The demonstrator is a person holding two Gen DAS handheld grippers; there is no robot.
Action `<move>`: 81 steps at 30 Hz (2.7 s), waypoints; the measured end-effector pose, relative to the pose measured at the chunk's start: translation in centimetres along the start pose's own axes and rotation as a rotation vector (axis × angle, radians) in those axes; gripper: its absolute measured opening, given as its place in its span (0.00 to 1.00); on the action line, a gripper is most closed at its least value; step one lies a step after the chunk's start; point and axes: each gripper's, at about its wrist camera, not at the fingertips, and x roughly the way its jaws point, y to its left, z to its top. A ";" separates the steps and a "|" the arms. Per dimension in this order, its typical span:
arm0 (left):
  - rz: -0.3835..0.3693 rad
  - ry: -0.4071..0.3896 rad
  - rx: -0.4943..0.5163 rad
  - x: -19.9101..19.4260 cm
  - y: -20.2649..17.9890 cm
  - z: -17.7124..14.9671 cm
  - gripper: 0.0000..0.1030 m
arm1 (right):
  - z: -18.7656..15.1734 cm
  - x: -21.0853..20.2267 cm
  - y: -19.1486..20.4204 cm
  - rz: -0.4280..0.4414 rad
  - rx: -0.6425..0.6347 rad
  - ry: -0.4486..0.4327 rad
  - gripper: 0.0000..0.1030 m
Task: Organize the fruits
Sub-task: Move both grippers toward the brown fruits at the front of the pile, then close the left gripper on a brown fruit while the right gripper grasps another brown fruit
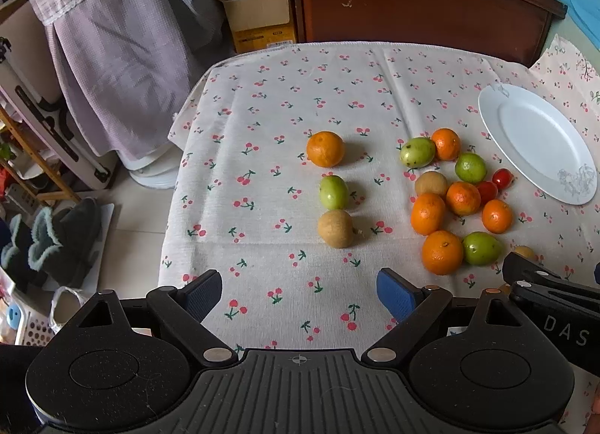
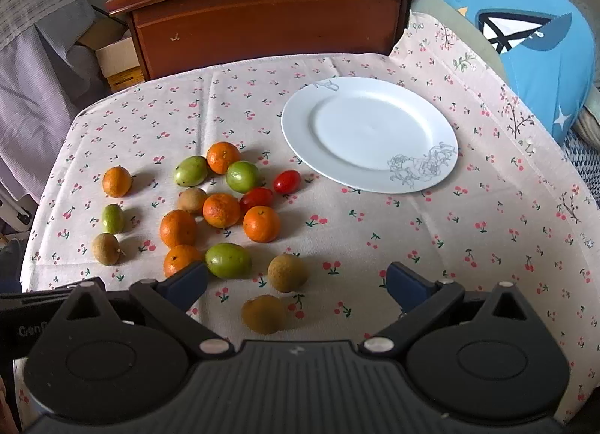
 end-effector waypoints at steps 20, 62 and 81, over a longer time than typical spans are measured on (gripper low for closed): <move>-0.079 -0.014 0.012 -1.5 -0.4 -3.3 0.89 | -3.0 -1.8 -1.6 0.029 0.007 -0.002 0.97; -0.145 -0.172 -0.134 2.8 2.6 -1.0 0.83 | -4.9 1.2 -2.7 0.299 0.096 -0.054 0.31; -0.236 -0.207 -0.058 4.9 0.6 -0.4 0.32 | -4.9 1.4 -2.9 0.302 0.125 -0.063 0.26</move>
